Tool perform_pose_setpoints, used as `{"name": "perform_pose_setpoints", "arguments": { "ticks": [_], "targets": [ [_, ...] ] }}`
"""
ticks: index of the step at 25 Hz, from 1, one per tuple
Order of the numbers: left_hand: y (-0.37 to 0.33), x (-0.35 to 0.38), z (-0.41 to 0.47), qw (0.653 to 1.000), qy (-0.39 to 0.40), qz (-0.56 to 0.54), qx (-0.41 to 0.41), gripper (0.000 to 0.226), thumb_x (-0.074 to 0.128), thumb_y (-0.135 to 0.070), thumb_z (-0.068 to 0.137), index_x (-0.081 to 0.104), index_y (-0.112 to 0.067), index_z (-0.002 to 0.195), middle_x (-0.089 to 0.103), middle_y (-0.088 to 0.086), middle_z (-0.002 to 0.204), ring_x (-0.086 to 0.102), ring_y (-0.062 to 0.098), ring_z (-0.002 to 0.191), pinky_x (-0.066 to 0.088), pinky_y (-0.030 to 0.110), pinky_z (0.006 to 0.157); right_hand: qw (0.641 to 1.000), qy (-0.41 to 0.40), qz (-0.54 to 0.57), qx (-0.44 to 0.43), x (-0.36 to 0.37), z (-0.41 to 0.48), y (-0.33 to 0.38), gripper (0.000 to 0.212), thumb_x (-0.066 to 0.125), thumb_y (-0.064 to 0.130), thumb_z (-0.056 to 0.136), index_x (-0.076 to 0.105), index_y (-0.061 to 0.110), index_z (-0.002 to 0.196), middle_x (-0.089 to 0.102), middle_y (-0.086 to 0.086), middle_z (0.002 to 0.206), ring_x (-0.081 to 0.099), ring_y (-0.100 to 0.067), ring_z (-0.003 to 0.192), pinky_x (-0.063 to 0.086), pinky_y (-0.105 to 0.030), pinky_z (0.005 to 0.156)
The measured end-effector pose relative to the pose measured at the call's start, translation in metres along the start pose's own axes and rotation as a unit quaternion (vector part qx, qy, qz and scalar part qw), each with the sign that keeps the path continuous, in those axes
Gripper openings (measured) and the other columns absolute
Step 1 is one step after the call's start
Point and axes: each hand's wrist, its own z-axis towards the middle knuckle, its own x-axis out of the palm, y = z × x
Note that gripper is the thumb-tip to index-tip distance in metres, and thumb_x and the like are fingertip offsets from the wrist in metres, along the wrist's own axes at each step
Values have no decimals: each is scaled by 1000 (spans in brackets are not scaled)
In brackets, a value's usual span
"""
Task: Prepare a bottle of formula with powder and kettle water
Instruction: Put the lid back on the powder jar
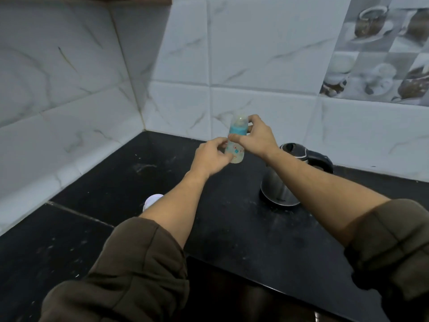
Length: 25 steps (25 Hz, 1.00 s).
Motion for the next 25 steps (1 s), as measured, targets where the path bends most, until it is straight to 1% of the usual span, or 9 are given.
{"name": "perform_pose_setpoints", "arguments": {
  "ticks": [3,5,7,9,12,14,17,21,25],
  "targets": [
    [-1,18,-8,1000,15,-15,-2,45,72,-32,78,71,-31,123,73,-13,78,69,4,80,58,32,87,999,18,-40,19,3,-13,-25,66,86,40,77,52,18,128,70,-2,106,68,-22,98,54,-35,83],
    [2,29,-13,999,28,-19,-11,43,74,-38,77,71,-32,120,72,-11,75,70,5,79,58,32,85,998,30,-44,29,8,-20,-38,66,88,41,75,52,20,126,72,-3,106,69,-22,98,56,-37,86],
    [8,41,-20,999,42,-18,-22,38,78,-38,79,69,-28,114,71,-11,77,69,5,80,58,30,82,997,47,-52,31,14,-24,-53,65,89,40,72,53,20,123,72,-2,107,69,-22,102,57,-40,91],
    [16,54,-27,998,54,-8,-40,34,82,-31,81,66,-25,110,69,-12,85,68,7,85,57,31,84,995,71,-67,30,23,-29,-66,63,89,38,73,53,19,122,69,-1,110,66,-22,106,57,-41,93],
    [32,71,-36,995,64,8,-74,35,85,-25,80,66,-25,110,70,-9,93,68,11,93,58,36,89,992,96,-73,42,37,-38,-84,59,88,36,75,51,20,118,67,0,107,66,-20,102,58,-37,88],
    [40,81,-41,992,78,20,-97,37,86,-22,79,66,-25,110,71,-9,98,69,13,97,59,39,93,990,110,-67,50,45,-45,-96,61,90,37,75,49,21,118,65,1,108,66,-18,99,58,-35,85],
    [51,95,-49,988,94,38,-120,41,87,-22,79,65,-25,114,72,-6,106,68,14,103,57,42,97,987,133,-73,54,54,-51,-113,64,91,38,74,49,21,119,64,1,111,64,-16,99,57,-32,83],
    [59,106,-54,985,94,43,-135,38,87,-25,79,65,-25,111,72,-6,104,68,15,101,57,42,96,985,146,-74,59,60,-54,-125,66,92,43,72,50,20,118,64,1,109,65,-18,100,59,-36,87],
    [63,112,-58,984,98,45,-144,40,88,-26,79,66,-24,112,72,-5,105,68,16,101,57,44,97,981,163,-75,70,63,-55,-132,65,92,41,73,48,21,118,64,0,111,65,-18,100,58,-35,86]
  ]
}}
